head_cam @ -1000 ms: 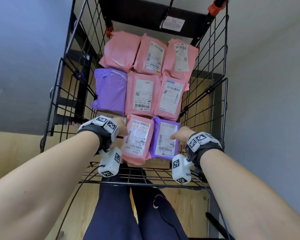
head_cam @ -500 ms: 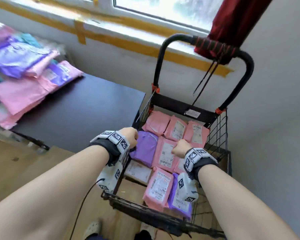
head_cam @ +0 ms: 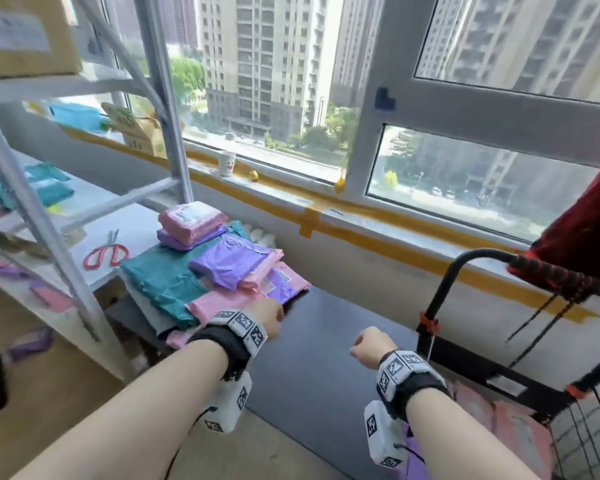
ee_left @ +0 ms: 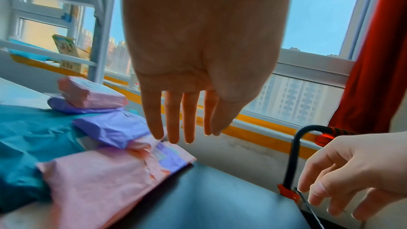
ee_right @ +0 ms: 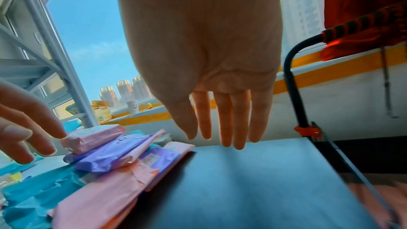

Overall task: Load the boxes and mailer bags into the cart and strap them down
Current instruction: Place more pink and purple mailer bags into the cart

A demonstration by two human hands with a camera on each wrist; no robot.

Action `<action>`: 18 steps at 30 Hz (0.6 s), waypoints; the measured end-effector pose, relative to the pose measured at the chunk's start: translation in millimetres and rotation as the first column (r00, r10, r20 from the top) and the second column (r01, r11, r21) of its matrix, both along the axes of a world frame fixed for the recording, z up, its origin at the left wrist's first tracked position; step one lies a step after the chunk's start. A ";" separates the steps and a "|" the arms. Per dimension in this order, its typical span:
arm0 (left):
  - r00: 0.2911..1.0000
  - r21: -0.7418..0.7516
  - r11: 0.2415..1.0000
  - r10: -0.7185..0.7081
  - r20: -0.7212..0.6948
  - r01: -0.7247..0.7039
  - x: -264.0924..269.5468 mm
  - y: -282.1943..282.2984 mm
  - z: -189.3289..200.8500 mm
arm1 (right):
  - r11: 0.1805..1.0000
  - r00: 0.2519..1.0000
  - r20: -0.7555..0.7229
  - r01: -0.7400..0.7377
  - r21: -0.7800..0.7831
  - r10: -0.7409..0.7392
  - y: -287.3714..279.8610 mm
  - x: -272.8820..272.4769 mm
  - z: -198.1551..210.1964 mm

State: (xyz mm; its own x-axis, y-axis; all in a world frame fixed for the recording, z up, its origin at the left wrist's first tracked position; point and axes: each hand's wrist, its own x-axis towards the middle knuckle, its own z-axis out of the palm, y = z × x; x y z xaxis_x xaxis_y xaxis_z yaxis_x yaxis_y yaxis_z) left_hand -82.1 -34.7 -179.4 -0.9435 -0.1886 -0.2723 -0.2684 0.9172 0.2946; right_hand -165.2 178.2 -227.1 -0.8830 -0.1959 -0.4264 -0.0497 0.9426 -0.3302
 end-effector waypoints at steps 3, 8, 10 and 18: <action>0.997 0.012 0.998 0.059 -0.044 -0.059 1.4 -63.1 10.8 | 0.999 0.999 -0.020 -0.031 -0.033 0.030 -62.1 -7.6 11.7; 0.986 0.049 0.987 0.157 -0.056 -0.154 -7.9 -149.6 9.2 | 0.988 0.994 -0.067 -0.092 -0.126 0.084 -146.5 -24.0 15.6; 0.979 0.078 0.979 0.191 -0.064 -0.186 -17.1 -177.7 0.3 | 0.973 0.990 -0.087 -0.125 -0.196 0.110 -174.6 -33.2 10.9; 0.951 0.200 0.938 0.301 -0.070 -0.282 -71.8 -254.4 -41.7 | 0.828 0.988 0.147 0.127 -0.547 -0.054 -264.0 -100.7 -35.9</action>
State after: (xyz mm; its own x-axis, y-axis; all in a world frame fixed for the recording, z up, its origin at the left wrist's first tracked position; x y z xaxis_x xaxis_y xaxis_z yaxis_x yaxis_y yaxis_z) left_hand -153.9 -289.1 -221.1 -0.8783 -0.4147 -0.2381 -0.4773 0.7297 0.4897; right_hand -265.8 -85.8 -263.0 -0.8578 -0.3524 -0.3741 0.1007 0.5985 -0.7948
